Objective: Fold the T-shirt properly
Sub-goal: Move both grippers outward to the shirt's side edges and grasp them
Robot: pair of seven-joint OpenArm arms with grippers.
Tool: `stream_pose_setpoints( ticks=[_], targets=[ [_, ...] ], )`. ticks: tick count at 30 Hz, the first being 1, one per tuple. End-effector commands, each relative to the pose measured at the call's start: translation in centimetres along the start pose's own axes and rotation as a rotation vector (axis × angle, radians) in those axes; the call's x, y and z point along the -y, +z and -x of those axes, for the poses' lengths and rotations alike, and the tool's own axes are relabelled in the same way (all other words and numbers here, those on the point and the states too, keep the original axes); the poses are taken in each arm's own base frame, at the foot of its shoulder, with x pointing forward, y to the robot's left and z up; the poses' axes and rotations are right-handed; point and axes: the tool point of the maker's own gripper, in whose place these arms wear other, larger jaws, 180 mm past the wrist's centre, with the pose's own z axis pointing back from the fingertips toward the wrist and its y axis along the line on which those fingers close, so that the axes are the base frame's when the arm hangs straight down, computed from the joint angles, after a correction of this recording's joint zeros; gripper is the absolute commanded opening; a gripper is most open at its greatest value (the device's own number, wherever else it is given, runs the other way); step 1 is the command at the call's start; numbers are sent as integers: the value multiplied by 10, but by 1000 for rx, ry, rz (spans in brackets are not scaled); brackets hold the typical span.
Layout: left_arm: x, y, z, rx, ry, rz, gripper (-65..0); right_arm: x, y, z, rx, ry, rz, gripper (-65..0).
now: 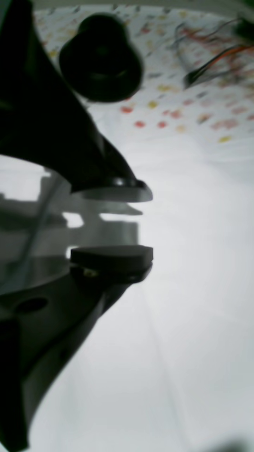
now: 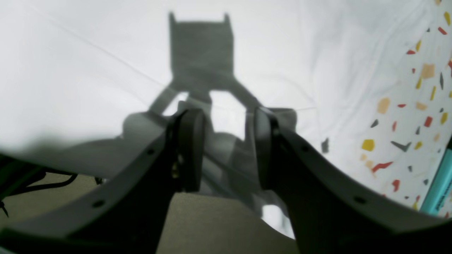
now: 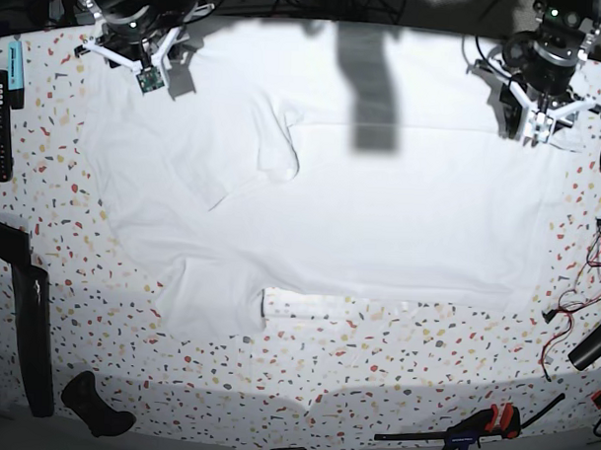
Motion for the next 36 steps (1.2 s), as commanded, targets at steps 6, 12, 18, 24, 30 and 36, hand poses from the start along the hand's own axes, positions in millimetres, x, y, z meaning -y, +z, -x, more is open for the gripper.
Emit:
stream_pose_setpoints(
  ticks=[6, 12, 18, 24, 30, 36],
  targets=[
    [-12, -1, -54, 155, -8, -30, -448, 20, 15, -74, 251, 5, 61, -414],
    [-31, -16, -101, 258, -3, -82, -448, 33, 25, -148, 490, -73, 30, -414],
    [-57, -27, -152, 346, 4, -146, -448, 43, 43, -210, 679, -139, -42, -414],
    [-73, -30, -190, 408, 3, -179, -448, 61, 56, -247, 761, -135, -11, -414],
    [-84, -58, -213, 428, -38, -147, -448, 72, 65, -266, 796, -129, 14, -414],
    [-123, -129, -190, 316, 108, -147, -448, 71, 61, -262, 764, -127, 11, -414]
  ],
)
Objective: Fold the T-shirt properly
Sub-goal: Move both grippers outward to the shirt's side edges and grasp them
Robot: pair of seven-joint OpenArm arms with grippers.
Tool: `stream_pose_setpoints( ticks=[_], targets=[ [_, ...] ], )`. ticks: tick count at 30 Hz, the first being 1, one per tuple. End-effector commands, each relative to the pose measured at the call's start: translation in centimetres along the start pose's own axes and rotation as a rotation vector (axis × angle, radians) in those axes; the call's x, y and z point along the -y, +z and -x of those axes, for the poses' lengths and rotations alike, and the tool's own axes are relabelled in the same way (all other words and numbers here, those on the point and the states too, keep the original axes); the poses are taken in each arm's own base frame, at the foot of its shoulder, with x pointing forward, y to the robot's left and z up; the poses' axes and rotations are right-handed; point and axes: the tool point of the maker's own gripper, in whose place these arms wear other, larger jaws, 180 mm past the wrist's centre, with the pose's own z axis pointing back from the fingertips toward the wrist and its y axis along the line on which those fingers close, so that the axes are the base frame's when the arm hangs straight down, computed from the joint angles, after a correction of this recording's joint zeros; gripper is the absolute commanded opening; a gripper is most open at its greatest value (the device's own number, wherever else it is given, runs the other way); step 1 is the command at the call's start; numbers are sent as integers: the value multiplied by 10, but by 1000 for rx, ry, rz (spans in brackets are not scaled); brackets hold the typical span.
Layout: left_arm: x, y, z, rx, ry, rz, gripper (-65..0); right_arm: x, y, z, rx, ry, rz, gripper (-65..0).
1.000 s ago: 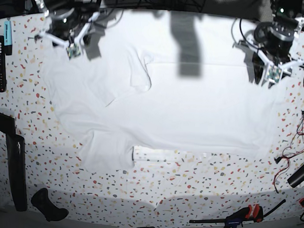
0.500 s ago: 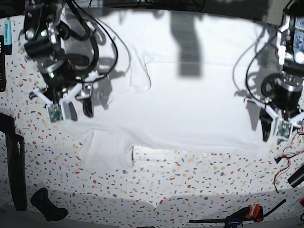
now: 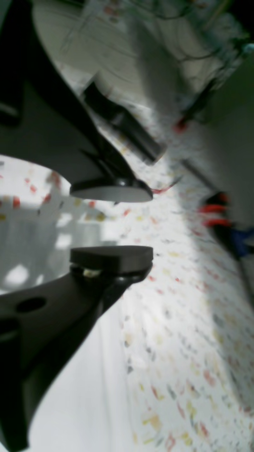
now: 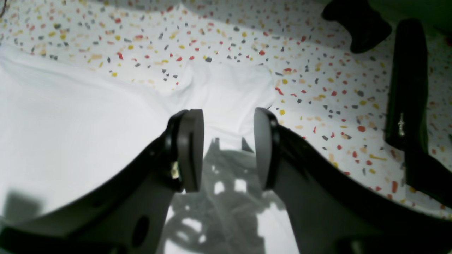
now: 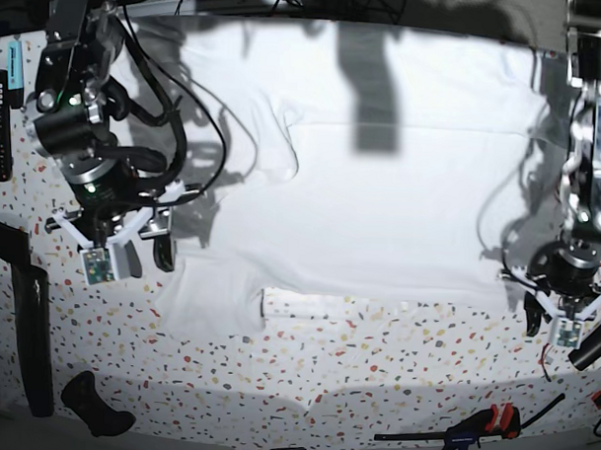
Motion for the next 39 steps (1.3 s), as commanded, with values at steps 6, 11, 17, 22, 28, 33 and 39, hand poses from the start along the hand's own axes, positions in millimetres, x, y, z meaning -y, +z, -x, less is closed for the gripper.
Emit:
stream_pose_setpoints(
  ticks=[6, 11, 17, 22, 28, 33, 39],
  targets=[
    [-11, -52, -11, -52, 107, 157, -448, 2, 2, -15, 52, 14, 4, -414],
    [-10, -79, -11, -144, 306, 287, -440, 3, 3, -10, 33, 22, 11, -414],
    [-5, -88, 8, -258, 405, 369, -383, 3, 3, -7, 19, 22, 12, -414],
    [-21, -88, 50, -293, 453, 294, -383, 3, 3, -5, 8, 22, 12, -414],
    [-41, -80, 81, -321, 551, 235, -383, 3, 3, -4, 2, 21, 12, -414],
    [-30, -77, 77, -293, 665, 283, -384, 4, 2, -4, 1, 22, 13, -414],
    [-30, -80, 88, -263, 623, 222, -384, 3, 3, -2, -8, 21, 13, -414]
  ],
)
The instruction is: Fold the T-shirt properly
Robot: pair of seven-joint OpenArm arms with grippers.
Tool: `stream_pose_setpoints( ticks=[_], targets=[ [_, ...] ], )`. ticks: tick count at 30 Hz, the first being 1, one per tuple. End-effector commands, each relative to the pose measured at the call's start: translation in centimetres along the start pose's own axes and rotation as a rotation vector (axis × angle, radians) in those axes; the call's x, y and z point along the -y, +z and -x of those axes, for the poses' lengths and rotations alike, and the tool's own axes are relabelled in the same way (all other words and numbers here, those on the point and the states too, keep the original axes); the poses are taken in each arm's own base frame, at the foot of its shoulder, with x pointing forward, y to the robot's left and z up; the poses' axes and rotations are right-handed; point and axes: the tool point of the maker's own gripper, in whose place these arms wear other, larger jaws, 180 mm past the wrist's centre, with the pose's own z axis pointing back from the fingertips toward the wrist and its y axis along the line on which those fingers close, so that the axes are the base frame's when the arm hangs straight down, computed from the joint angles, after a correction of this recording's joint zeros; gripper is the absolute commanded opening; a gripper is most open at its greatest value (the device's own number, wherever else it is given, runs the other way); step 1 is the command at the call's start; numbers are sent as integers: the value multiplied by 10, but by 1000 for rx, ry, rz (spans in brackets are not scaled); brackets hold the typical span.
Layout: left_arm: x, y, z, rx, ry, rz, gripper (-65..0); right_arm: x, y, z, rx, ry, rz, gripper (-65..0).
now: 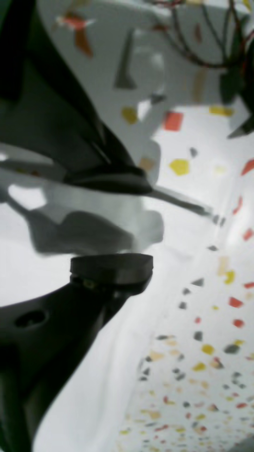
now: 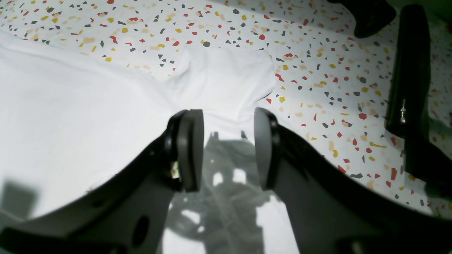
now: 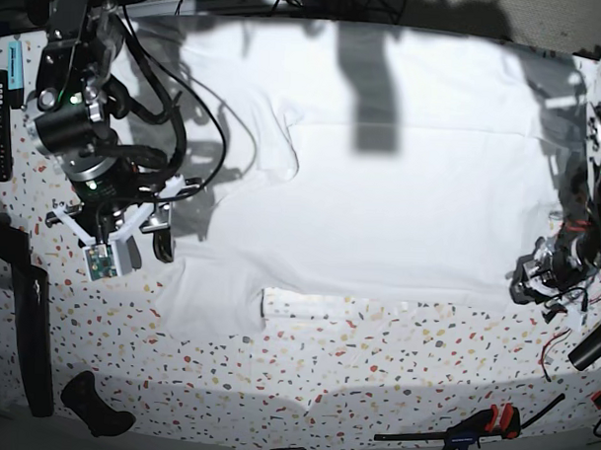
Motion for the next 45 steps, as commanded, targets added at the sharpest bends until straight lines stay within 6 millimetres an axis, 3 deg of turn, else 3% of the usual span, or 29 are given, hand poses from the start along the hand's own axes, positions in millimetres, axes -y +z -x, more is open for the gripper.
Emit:
stream_pose_setpoints(
  ticks=[1, 5, 9, 19, 41, 43, 45],
  targets=[
    [-10, 6, -36, 86, -10, -50, -384, 3, 2, -13, 46, 16, 9, -414],
    [-18, 6, -36, 83, -15, -95, -384, 3, 2, -13, 43, 16, 9, -414],
    [12, 3, -25, 30, -18, 57, -383, 3, 2, -13, 44, 14, 7, -414],
    [49, -13, -14, 26, 4, 131, -383, 3, 2, -12, 41, 14, 7, -414],
    [47, -13, -26, 76, -115, 107, -386, 3, 2, -13, 42, 14, 7, -414],
    [48, -13, -27, 80, -118, 109, -425, 3, 2, -13, 42, 14, 7, -414],
    [48, -12, -27, 79, -120, 109, -512, 3, 2, -12, 41, 14, 7, -414]
  ],
)
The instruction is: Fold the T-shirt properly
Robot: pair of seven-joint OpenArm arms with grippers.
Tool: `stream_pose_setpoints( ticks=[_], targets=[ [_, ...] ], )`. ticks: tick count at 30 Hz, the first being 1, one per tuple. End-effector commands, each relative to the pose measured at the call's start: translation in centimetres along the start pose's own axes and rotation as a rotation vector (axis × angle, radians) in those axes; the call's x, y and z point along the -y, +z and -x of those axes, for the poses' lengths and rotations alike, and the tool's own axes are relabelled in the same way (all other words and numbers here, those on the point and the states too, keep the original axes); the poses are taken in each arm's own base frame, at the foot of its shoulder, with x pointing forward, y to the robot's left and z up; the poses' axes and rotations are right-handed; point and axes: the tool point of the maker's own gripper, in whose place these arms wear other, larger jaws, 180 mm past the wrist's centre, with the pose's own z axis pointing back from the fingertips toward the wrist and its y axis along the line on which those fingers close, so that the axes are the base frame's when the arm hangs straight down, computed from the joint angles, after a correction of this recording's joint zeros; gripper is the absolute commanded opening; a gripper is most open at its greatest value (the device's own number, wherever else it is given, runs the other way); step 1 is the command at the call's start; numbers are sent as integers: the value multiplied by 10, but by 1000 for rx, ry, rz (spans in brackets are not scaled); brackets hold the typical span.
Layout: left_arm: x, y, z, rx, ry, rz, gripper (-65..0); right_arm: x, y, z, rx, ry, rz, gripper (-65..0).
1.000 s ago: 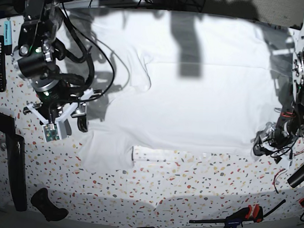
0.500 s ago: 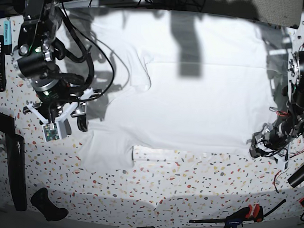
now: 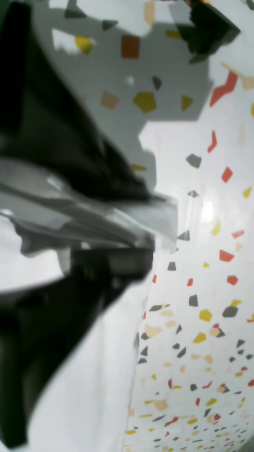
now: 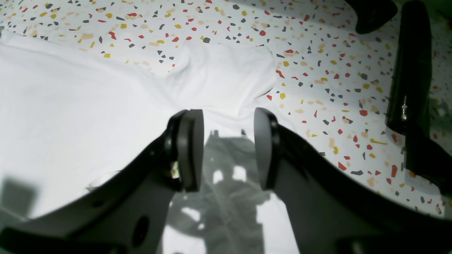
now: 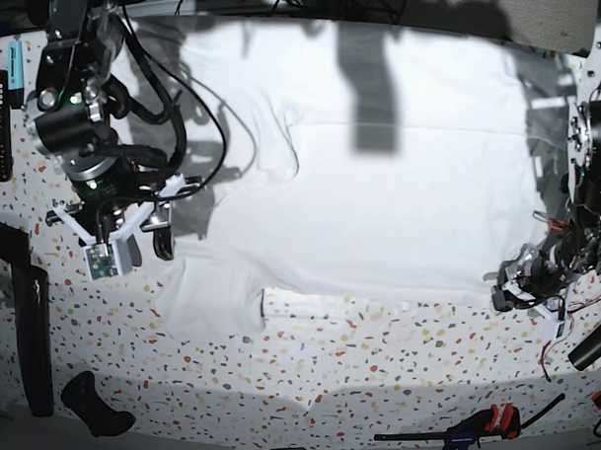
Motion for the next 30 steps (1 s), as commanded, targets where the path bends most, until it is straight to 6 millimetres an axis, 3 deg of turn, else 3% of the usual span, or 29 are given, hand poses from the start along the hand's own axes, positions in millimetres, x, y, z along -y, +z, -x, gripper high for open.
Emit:
stream_pose_setpoints(
  ticks=[1, 2, 3, 9, 14, 24, 30],
  targets=[
    [2, 3, -32, 69, -15, 11, -568, 3, 2, -14, 50, 14, 7, -414],
    [2, 3, -32, 69, -14, 11, -630, 3, 2, -14, 50, 15, 7, -414],
    [2, 3, -32, 70, -14, 11, -650, 3, 2, -14, 50, 15, 7, -414],
    [2, 3, -32, 70, -14, 11, -650, 9, 2, -16, 58, 43, 44, -414],
    [2, 3, -32, 70, -14, 11, -650, 35, -5, -22, 52, 116, 157, -414],
    [2, 3, -32, 69, -14, 11, -650, 91, -103, 34, -234, -33, 182, -415],
    [2, 3, -32, 69, -14, 11, -650, 96, -161, 59, -404, -170, 47, -414]
  ],
)
